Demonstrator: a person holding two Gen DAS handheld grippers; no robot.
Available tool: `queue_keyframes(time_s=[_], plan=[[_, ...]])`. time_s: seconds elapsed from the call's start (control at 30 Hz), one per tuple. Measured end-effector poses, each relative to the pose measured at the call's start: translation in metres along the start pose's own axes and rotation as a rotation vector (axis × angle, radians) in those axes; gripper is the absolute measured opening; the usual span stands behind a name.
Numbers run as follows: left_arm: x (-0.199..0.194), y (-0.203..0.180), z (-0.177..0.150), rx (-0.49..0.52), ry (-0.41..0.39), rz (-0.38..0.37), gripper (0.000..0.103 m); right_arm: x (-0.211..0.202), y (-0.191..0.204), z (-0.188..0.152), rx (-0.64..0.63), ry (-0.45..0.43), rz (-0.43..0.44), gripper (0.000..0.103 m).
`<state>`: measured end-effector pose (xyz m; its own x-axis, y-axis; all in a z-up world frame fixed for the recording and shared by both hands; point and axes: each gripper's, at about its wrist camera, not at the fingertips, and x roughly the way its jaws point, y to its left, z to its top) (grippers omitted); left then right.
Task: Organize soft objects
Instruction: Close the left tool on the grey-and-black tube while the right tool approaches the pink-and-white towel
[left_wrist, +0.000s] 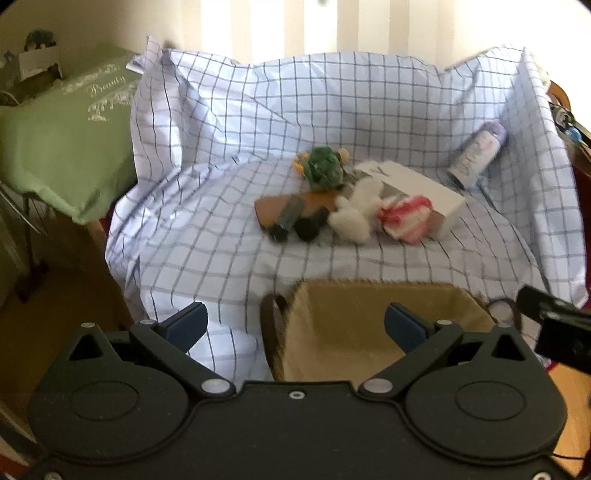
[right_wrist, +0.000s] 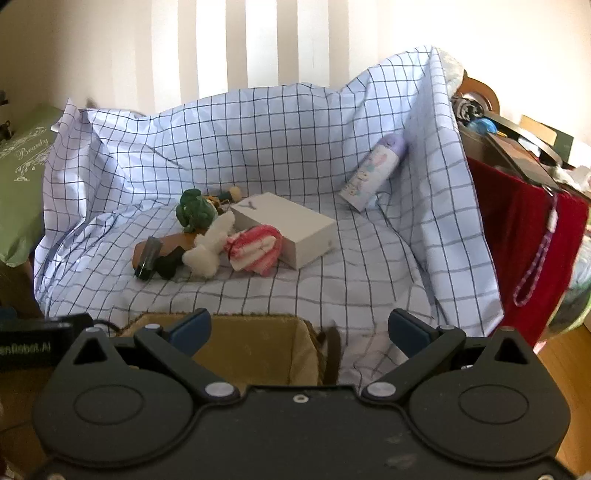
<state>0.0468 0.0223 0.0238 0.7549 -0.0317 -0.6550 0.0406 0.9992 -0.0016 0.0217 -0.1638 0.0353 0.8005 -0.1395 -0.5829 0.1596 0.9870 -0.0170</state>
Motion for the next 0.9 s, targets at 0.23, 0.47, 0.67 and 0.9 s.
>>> queue_keyframes(time_s=[0.23, 0.47, 0.67, 0.9], plan=[[0.044, 0.013, 0.027, -0.025, 0.045, -0.008, 0.098, 0.031, 0.012, 0.021, -0.012, 0.041, 0.053, 0.102], [0.085, 0.026, 0.050, -0.054, 0.087, -0.014, 0.097, 0.075, 0.024, 0.038, -0.012, 0.122, 0.071, 0.102], [0.116, 0.029, 0.069, -0.038, 0.100, -0.011, 0.097, 0.114, 0.040, 0.050, -0.030, 0.154, 0.059, 0.100], [0.147, 0.029, 0.091, -0.020, 0.107, -0.009, 0.097, 0.157, 0.057, 0.065, -0.001, 0.185, 0.062, 0.092]])
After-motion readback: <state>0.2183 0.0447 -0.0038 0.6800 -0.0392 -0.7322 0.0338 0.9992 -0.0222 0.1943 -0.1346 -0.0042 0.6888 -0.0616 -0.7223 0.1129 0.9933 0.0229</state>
